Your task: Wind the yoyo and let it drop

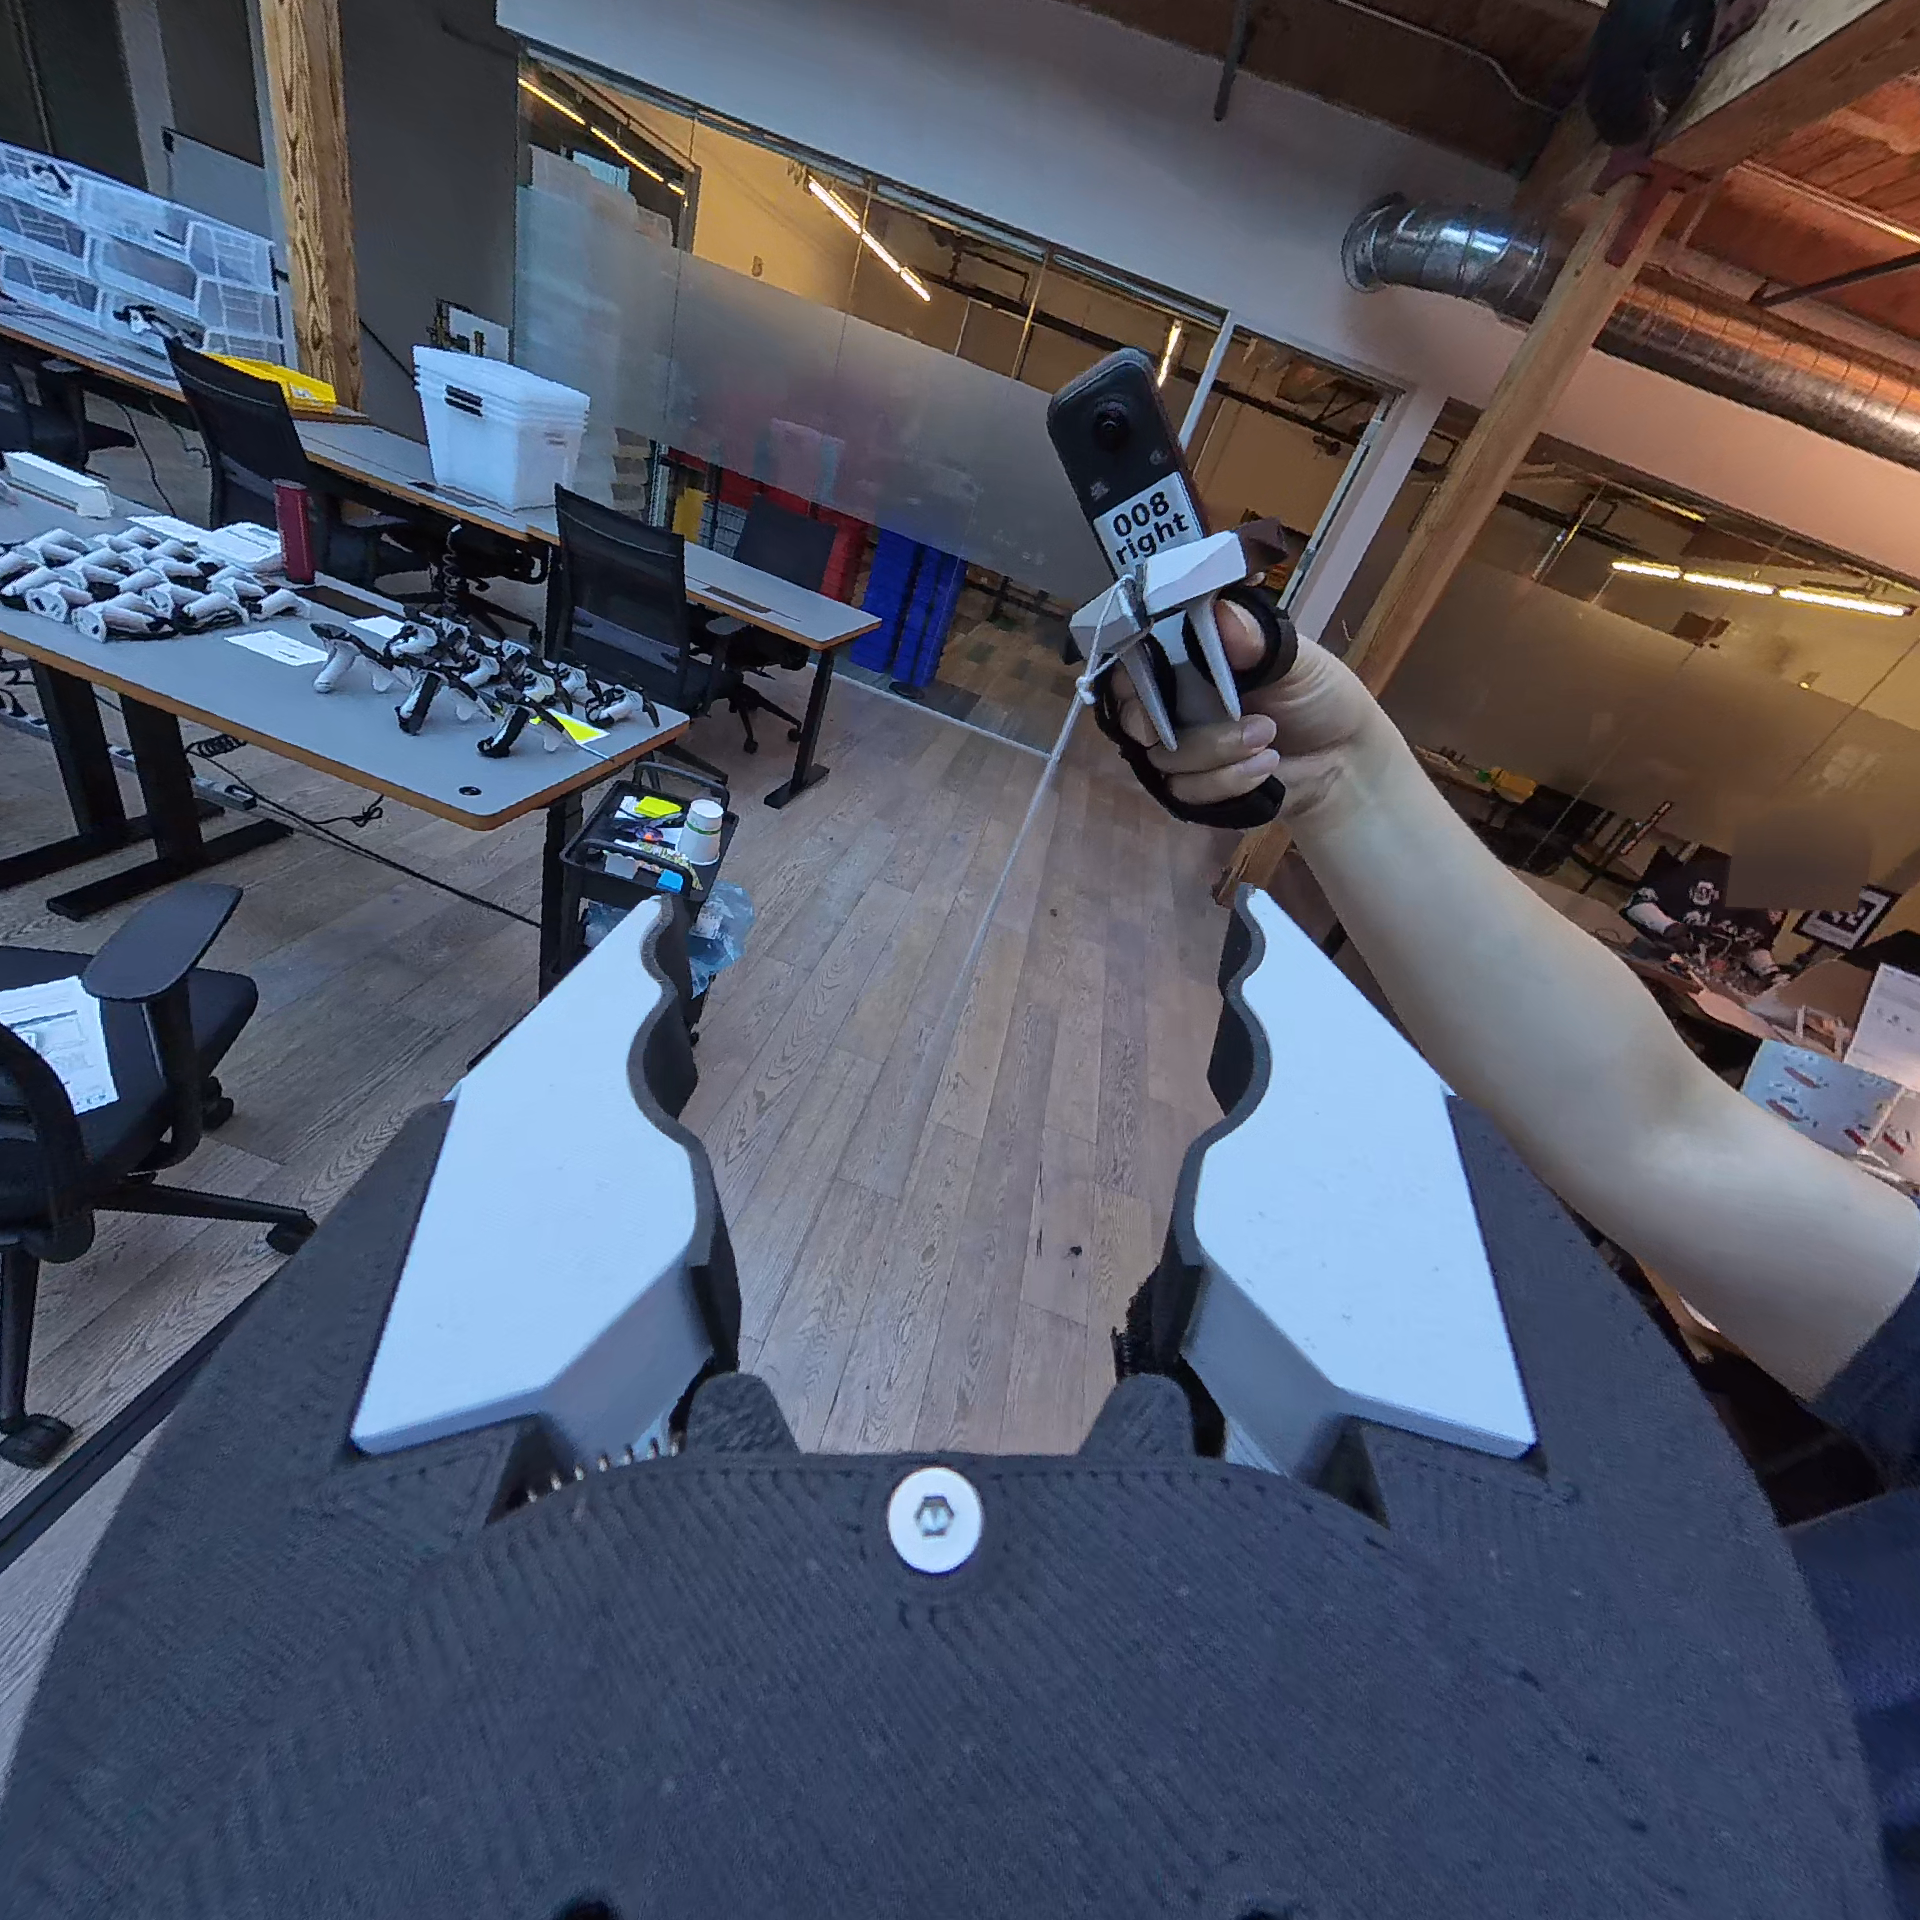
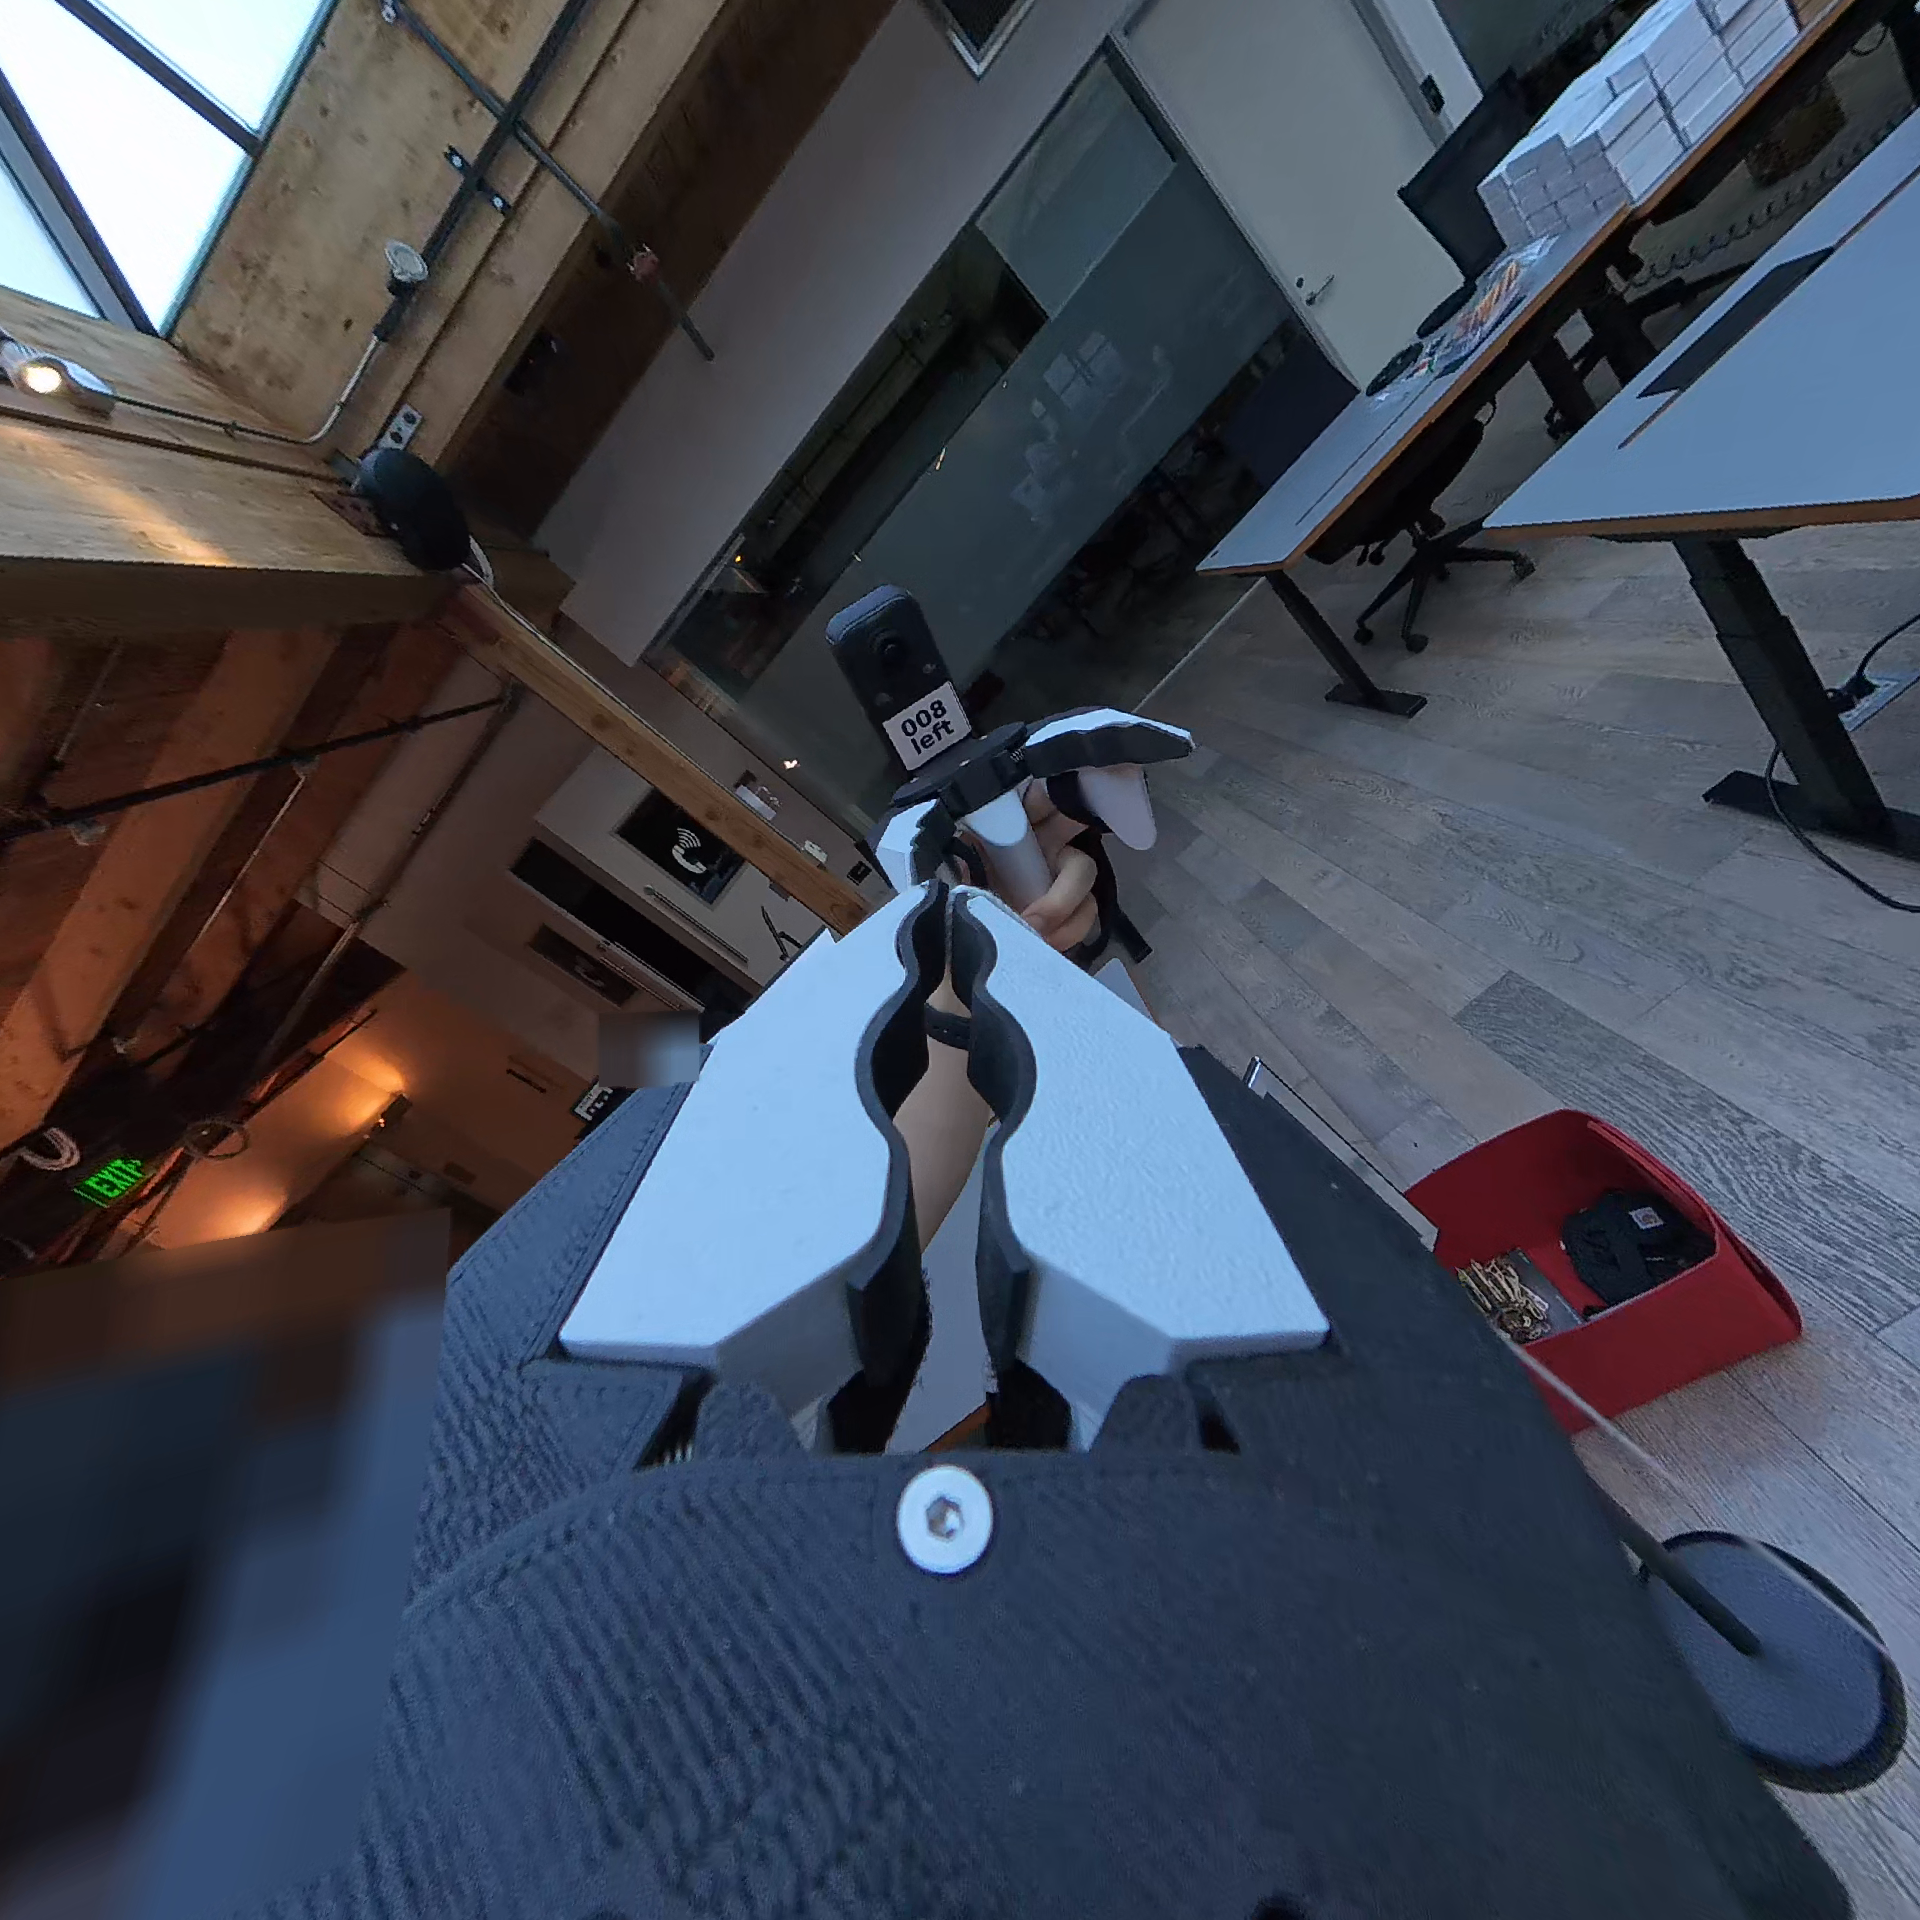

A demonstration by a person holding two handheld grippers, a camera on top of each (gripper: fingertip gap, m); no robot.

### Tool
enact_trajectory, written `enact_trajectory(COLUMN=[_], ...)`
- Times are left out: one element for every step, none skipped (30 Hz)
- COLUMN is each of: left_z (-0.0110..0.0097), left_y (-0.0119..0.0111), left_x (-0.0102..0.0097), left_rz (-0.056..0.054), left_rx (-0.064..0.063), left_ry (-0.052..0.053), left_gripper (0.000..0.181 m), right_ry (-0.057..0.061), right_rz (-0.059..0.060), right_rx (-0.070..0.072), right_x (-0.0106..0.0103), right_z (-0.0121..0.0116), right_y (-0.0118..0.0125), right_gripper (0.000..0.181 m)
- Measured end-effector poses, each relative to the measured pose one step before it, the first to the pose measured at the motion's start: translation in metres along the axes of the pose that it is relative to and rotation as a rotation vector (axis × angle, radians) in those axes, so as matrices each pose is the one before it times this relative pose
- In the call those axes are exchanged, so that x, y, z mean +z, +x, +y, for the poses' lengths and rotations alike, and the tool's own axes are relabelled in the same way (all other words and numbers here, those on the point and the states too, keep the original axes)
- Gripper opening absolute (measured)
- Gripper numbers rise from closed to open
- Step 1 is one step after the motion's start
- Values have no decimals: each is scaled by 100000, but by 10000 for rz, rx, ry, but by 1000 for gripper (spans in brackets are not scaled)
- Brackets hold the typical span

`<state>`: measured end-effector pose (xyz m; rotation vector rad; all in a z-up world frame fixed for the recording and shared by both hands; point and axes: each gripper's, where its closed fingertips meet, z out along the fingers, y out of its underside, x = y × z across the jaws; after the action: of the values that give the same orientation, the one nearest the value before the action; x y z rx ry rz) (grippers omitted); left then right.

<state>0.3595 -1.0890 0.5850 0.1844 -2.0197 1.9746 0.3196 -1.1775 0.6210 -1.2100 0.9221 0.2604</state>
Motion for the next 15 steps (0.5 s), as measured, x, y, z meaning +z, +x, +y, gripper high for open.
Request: enact_trajectory(left_z=[5, 14, 19, 7, 17, 35, 11, 8, -5, -4, 20, -11, -36, -71, -70], left_y=[-10, -38, -6, -14, -29, -71, -65, -43, -4, -16, -24, 8, 36, 60, 72], left_x=[5, -15, -44, -51, -78, -73, -90, -81, -77, -68, -52, -45, -28, -37, -15], left_rz=[0, -16, 0, 9, 0, -13, -12, -2, 15, 6, -9, -1, 12, 27, 30], left_rx=[6, 12, 11, -3, -17, -19, -15, -18, -22, -17, 2, 13, 2, -6, -8], left_ry=[-20, -19, -6, 4, 9, 5, 9, 20, 24, 10, -2, 5, 15, 32, 33], left_gripper=[102, 102, 101, 101, 102, 102, 102, 101, 101, 101, 101, 101, 101, 101, 101], right_ry=[-5, -18, -34, -12, 2, 14, 8, 3, 6, -1, 17, 1, 17, 10, 18], right_rz=[3, -16, 19, 48, 17, -20, 6, 6, 5, 15, 8, 21, -3, -1, 2], right_rx=[23, 34, 20, -5, 18, 24, 7, 1, -3, 2, -5, 0, -9, -6, -10], right_x=[46, 59, 39, 30, 17, 17, -8, -7, -22, -36, -42, -47, -50, -42, -54], right_z=[40, 58, 73, 27, 13, -14, -12, -1, -11, -4, -20, -18, -29, -14, -23], right_y=[112, 78, 104, 133, 80, 20, 31, 18, -5, 9, -6, 0, -52, -41, -52], right_gripper=[0, 0, 0, 0, 0, 0, 0, 0, 0, 0, 0, 0, 0, 0, 0])
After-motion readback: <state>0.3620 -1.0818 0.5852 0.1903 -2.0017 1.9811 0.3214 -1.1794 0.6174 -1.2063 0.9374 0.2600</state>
